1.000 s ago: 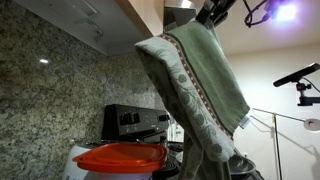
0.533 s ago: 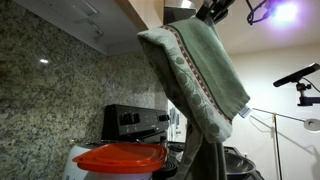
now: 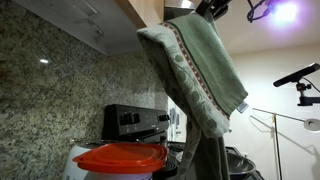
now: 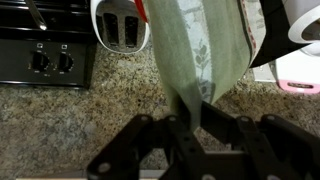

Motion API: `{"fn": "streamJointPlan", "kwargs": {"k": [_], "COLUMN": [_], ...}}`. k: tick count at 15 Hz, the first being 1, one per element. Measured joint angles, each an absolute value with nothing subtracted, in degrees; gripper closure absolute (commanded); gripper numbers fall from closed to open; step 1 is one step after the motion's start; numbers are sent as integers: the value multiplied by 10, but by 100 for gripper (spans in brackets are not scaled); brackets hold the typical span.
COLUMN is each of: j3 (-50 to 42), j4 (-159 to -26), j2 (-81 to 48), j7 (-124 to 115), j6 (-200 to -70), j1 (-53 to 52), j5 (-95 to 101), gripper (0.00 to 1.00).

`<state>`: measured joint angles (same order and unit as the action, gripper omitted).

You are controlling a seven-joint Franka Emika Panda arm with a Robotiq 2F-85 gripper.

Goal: Put the green towel on the orange lid

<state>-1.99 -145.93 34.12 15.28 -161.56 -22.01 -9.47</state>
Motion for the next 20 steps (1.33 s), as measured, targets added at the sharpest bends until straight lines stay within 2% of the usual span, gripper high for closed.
{"fn": "streamJointPlan", "kwargs": {"k": [20], "j3": [-7], "j4": [-1437], "j2": [370], "j7": [119], "j6": [-1742], "j1": [-221], "j5": [-90], "gripper": [97]}}
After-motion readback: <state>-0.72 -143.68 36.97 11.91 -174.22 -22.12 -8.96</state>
